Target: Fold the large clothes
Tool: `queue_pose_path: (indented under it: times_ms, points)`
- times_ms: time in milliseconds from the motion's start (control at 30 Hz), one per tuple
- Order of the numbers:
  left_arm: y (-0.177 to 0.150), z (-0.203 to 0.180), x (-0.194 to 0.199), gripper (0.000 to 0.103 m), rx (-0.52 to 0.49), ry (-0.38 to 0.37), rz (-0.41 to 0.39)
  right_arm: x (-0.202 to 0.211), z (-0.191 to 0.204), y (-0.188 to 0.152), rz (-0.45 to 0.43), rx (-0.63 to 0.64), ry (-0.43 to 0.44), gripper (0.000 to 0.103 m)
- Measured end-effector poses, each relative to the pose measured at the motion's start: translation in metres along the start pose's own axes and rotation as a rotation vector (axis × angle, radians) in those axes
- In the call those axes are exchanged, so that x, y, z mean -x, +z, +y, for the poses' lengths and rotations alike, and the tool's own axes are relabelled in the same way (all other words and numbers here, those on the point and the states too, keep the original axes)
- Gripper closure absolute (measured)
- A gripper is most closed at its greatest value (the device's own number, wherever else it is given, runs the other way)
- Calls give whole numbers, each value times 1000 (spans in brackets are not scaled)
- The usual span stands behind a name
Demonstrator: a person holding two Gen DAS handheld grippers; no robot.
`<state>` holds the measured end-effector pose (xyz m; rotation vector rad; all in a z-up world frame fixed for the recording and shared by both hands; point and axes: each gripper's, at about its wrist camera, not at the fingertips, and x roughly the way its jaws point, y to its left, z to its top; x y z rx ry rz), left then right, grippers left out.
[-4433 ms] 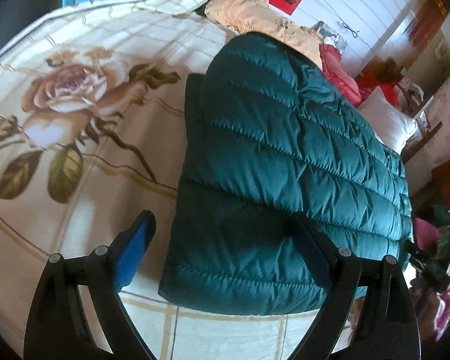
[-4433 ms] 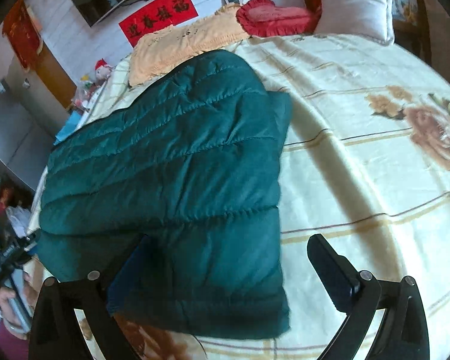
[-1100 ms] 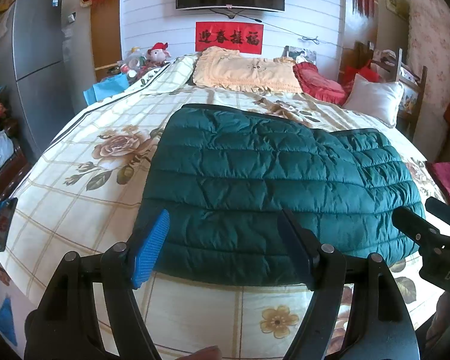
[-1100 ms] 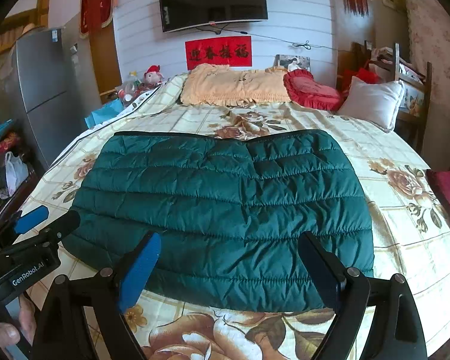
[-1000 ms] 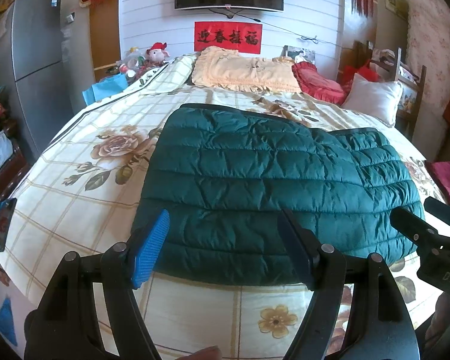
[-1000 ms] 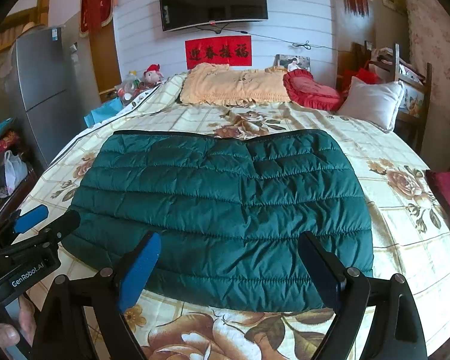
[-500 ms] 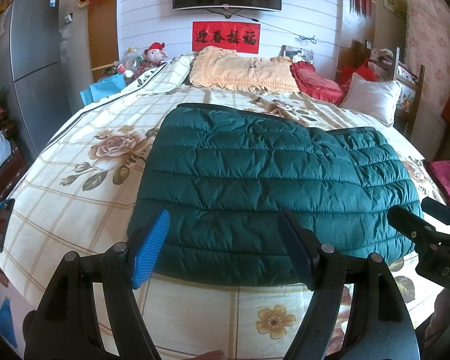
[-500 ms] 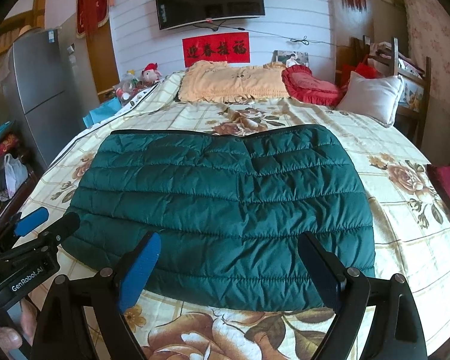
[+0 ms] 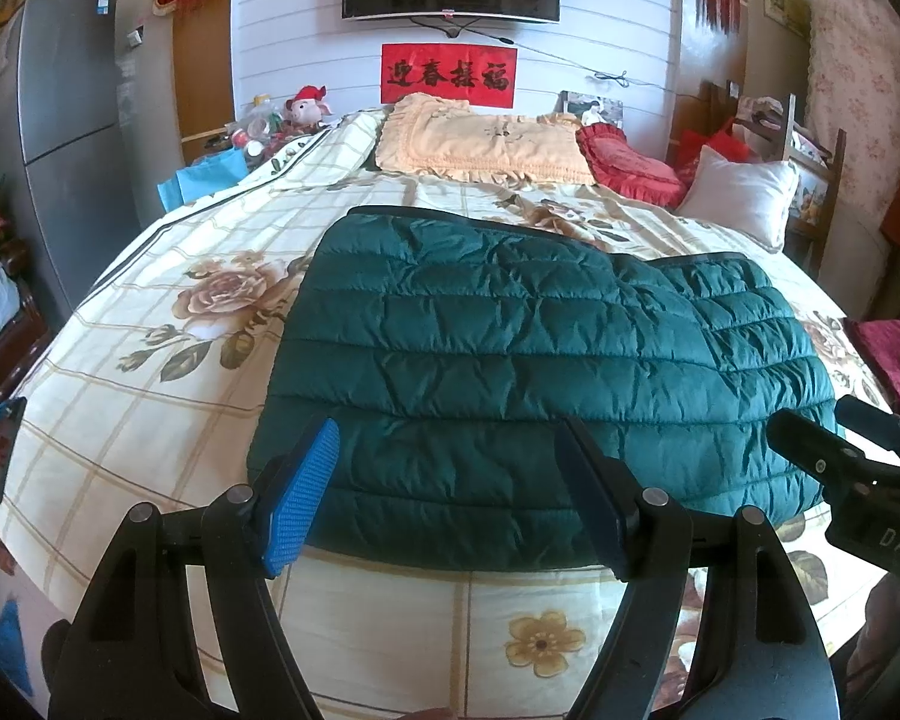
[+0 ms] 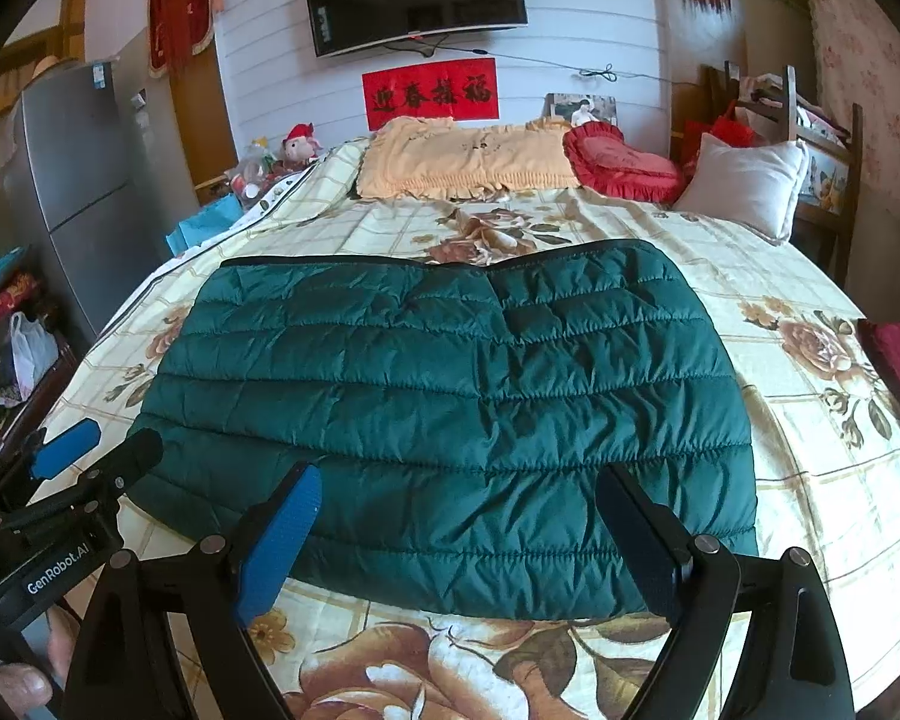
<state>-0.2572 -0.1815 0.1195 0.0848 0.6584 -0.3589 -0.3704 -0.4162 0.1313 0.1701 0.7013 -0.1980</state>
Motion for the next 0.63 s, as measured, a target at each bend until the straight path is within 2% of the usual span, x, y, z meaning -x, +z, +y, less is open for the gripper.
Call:
queue_pose_path:
  times_ms: [633]
  points:
    - [0, 3, -1, 28, -9, -12, -18, -3, -1, -2, 16, -5, 6, 12]
